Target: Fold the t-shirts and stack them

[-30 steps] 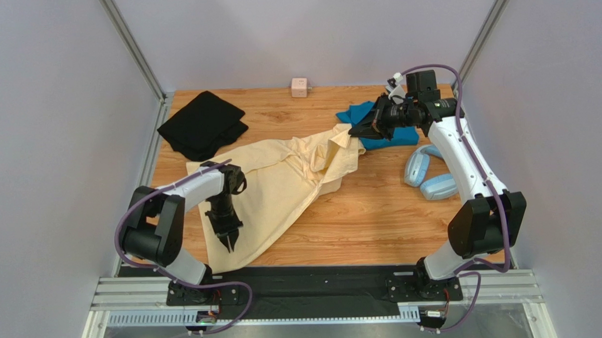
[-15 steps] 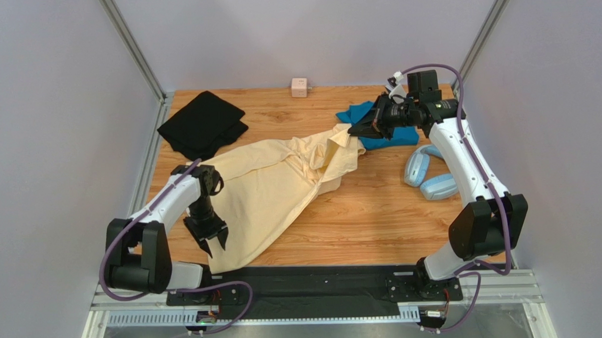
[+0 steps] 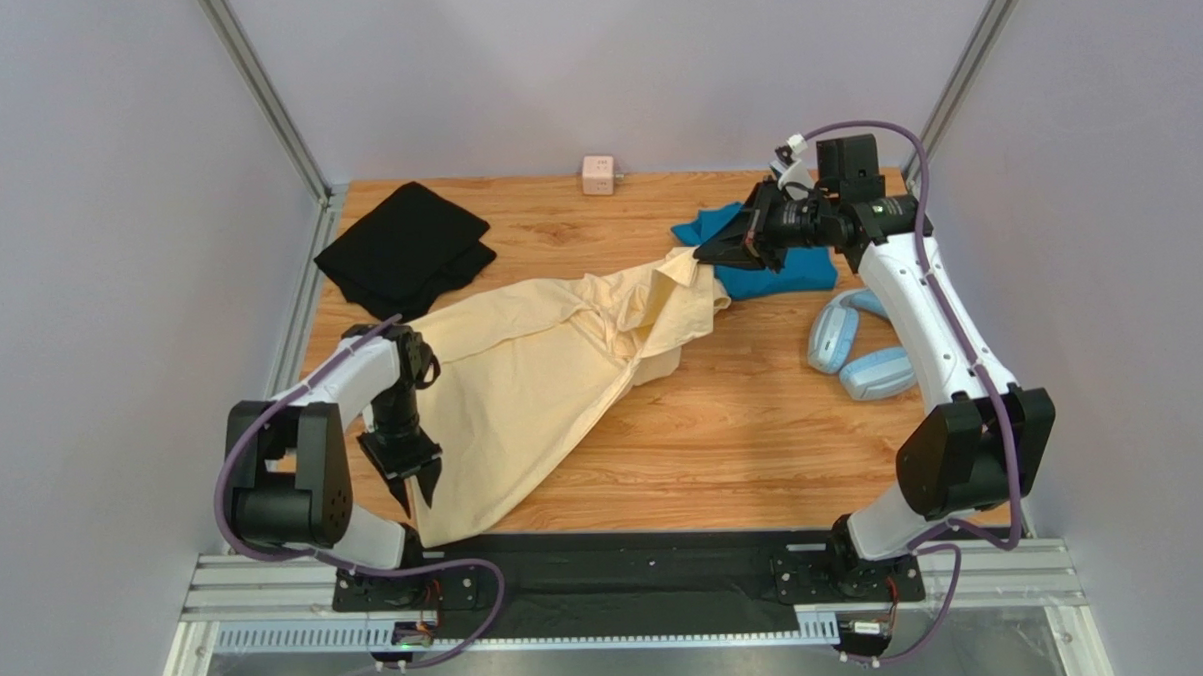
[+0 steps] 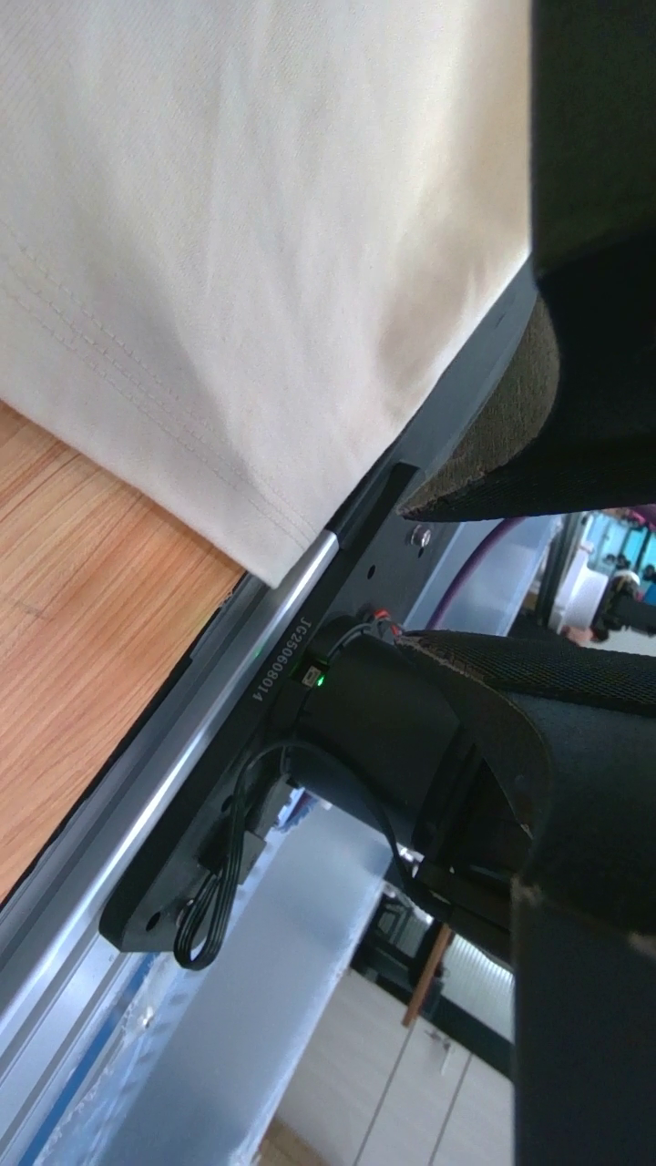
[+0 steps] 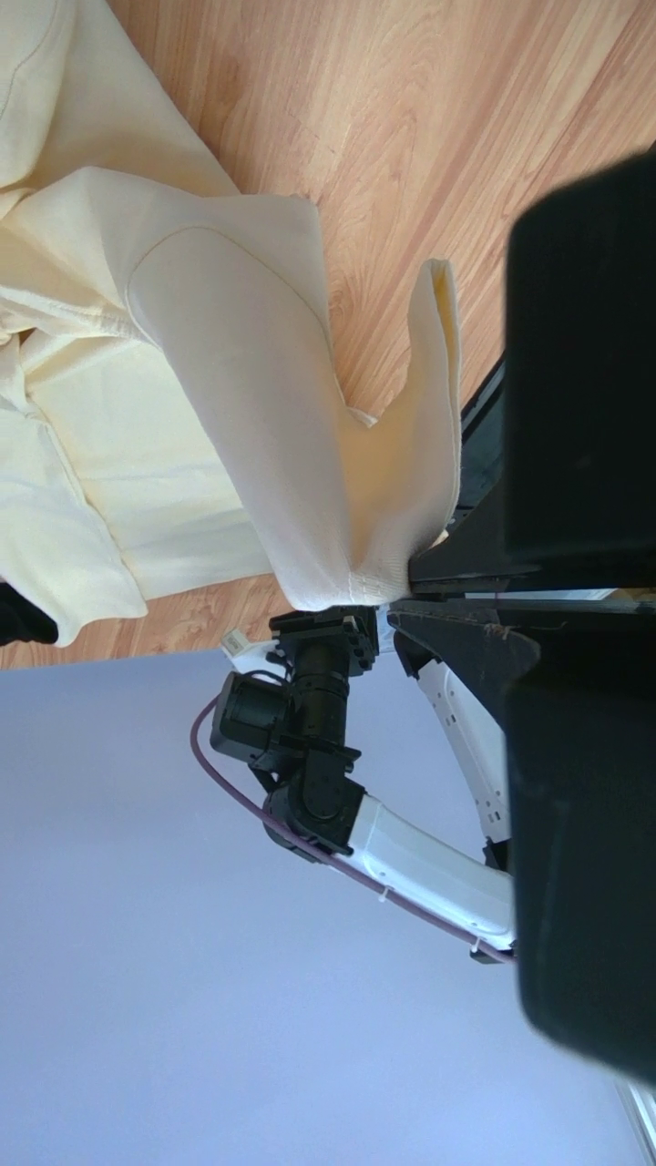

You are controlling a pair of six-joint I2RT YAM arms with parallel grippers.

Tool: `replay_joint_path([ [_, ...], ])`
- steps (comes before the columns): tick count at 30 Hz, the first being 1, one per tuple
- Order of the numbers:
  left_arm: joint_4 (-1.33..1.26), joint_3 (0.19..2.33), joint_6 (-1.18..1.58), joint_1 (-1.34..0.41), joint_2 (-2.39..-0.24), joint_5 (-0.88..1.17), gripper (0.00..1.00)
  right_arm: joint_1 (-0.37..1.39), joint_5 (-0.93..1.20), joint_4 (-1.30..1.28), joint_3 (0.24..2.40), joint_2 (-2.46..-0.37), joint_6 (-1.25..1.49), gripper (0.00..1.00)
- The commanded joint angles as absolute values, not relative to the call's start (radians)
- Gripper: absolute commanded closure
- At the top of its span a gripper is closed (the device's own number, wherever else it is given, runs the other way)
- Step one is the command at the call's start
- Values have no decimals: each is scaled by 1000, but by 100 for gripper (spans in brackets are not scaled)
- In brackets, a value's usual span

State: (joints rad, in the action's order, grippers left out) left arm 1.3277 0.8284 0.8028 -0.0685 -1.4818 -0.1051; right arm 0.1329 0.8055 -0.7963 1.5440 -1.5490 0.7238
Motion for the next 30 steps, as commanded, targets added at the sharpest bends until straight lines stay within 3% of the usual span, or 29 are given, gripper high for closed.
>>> replay_joint_path([
  [1, 1459, 861, 761, -66, -1494, -123, 59, 115, 848, -684, 1626, -1577, 775, 100],
  [13, 1425, 894, 724, -84, -1473, -100, 61, 110, 874, -404, 1874, -1897, 1029, 100],
  [23, 1401, 1095, 733, -472, -1618, -41, 62, 150, 874, -359, 1887, -2002, 1063, 100],
  [30, 1382, 1086, 693, -601, -1646, -11, 62, 166, 897, -359, 1887, -2046, 1066, 100],
])
